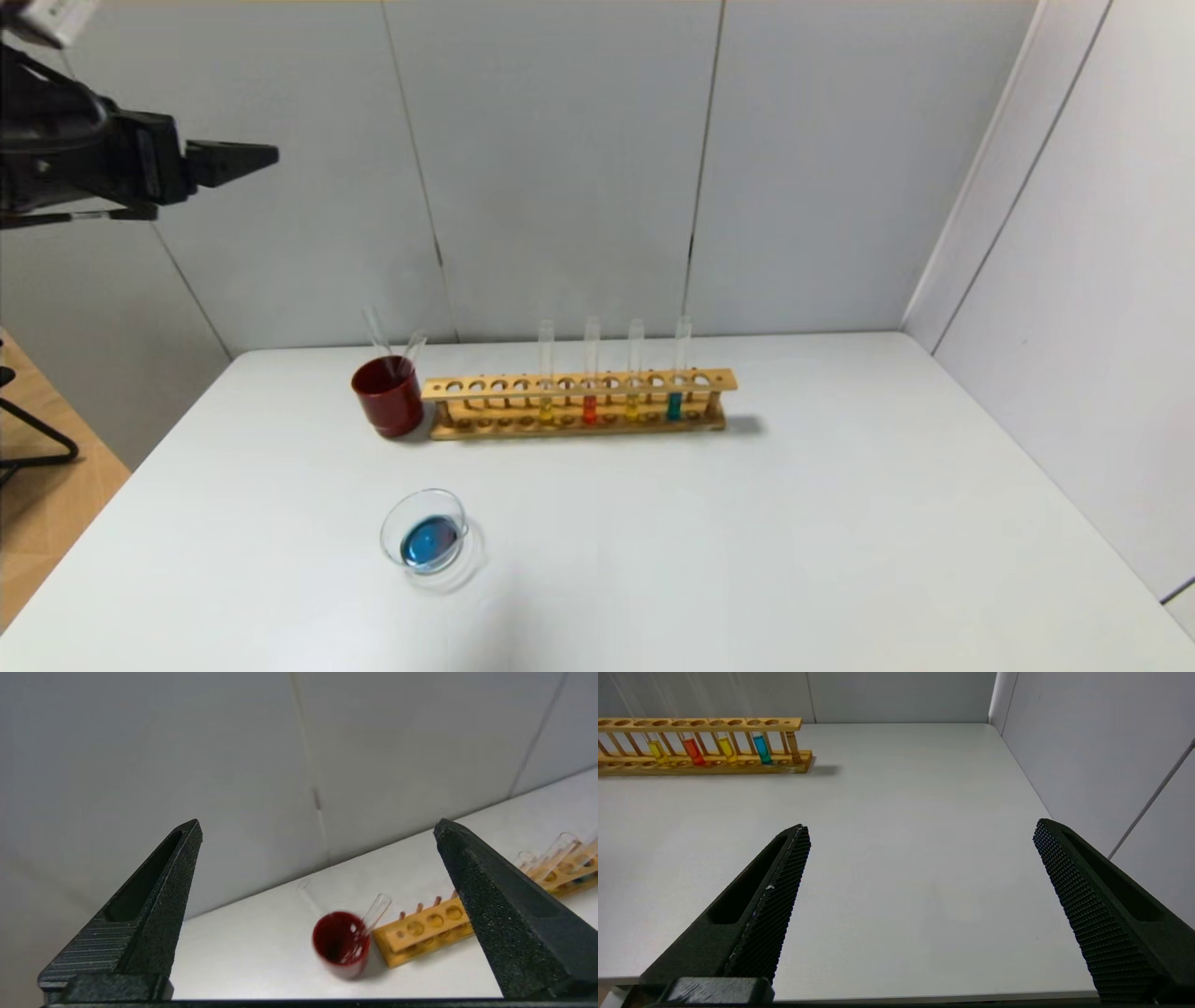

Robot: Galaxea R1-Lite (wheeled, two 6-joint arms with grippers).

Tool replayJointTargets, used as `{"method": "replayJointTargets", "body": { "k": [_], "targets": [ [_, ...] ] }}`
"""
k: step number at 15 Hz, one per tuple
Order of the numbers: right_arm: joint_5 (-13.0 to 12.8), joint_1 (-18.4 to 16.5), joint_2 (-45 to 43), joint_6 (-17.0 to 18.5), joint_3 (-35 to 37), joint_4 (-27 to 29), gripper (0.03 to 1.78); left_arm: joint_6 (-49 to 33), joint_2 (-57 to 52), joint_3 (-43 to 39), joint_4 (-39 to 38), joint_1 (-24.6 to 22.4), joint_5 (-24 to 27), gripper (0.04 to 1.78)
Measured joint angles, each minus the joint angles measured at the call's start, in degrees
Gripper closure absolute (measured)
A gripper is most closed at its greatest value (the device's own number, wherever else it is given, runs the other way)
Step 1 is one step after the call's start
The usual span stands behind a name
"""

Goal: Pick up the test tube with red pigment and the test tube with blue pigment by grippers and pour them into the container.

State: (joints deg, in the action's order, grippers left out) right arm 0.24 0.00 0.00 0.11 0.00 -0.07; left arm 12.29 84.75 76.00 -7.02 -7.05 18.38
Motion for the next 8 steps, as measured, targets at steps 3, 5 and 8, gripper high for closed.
{"method": "replayJointTargets", "body": {
  "k": [3,5,8],
  "targets": [
    [-0.02,0.0,0.0,-0.01,0.0,0.0,0.06,-1.82,-12.12,-6.75,3.36,-0.06,-12.71,0.07],
    [0.0,0.0,0.0,0.0,0.0,0.0,0.06,-3.56,-20.86,-13.46,3.78,-0.12,-18.98,0.07],
    [0.0,0.0,0.0,-0.01,0.0,0.0,0.06,-4.8,-35.33,-23.91,3.97,-0.12,-21.63,0.07]
  ]
}}
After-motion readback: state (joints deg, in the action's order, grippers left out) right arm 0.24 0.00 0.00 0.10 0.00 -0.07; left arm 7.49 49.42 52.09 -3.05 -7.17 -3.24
